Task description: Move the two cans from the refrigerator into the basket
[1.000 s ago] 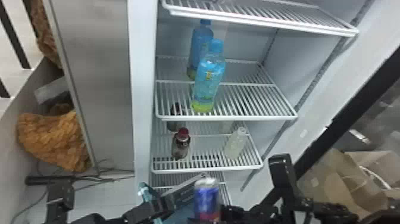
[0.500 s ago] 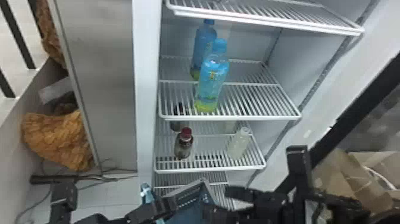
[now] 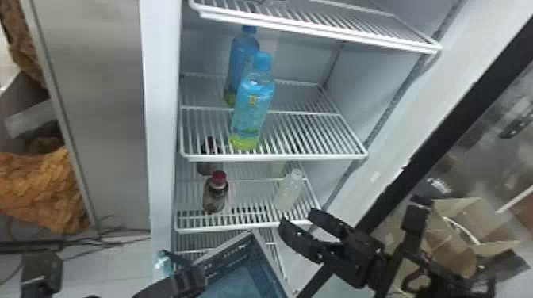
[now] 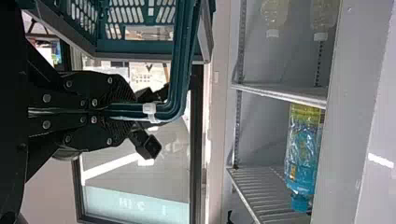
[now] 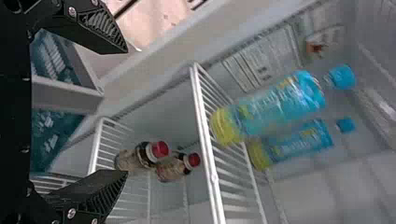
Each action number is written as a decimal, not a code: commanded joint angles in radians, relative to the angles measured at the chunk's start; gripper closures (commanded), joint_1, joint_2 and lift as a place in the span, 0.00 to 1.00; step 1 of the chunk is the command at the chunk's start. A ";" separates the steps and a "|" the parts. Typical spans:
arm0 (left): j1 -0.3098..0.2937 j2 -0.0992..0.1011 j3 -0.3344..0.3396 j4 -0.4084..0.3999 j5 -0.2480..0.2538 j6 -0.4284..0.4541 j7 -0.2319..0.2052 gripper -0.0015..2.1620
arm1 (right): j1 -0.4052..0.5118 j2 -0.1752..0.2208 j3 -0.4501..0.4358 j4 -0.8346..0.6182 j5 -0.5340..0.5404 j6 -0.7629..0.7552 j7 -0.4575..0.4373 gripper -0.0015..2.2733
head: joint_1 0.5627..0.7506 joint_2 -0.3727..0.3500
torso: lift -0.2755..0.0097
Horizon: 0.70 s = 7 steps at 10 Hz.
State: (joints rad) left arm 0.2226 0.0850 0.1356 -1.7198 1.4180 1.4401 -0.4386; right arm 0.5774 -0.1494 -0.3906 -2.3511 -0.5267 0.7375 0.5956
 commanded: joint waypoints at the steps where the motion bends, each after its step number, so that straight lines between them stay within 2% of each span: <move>1: 0.001 -0.001 0.000 0.001 -0.004 0.006 0.000 0.55 | 0.048 0.019 -0.044 0.026 0.002 -0.117 0.001 0.06 | 0.70 0.03 | 0.84; 4: 0.001 -0.002 0.000 0.003 -0.004 0.008 0.000 0.55 | 0.117 0.039 -0.122 0.013 0.036 -0.279 0.010 0.06 | 0.70 0.03 | 0.84; 6: 0.006 -0.004 0.000 0.003 0.000 0.008 0.000 0.55 | 0.156 0.088 -0.200 0.006 0.054 -0.367 0.010 0.06 | 0.70 0.03 | 0.84; 7: 0.011 -0.004 0.002 0.003 0.000 0.008 0.000 0.55 | 0.181 0.097 -0.210 0.013 0.050 -0.406 0.010 0.06 | 0.70 0.03 | 0.84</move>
State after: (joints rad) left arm 0.2305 0.0814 0.1365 -1.7168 1.4178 1.4480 -0.4387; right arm 0.7460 -0.0587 -0.5915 -2.3407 -0.4767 0.3514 0.6064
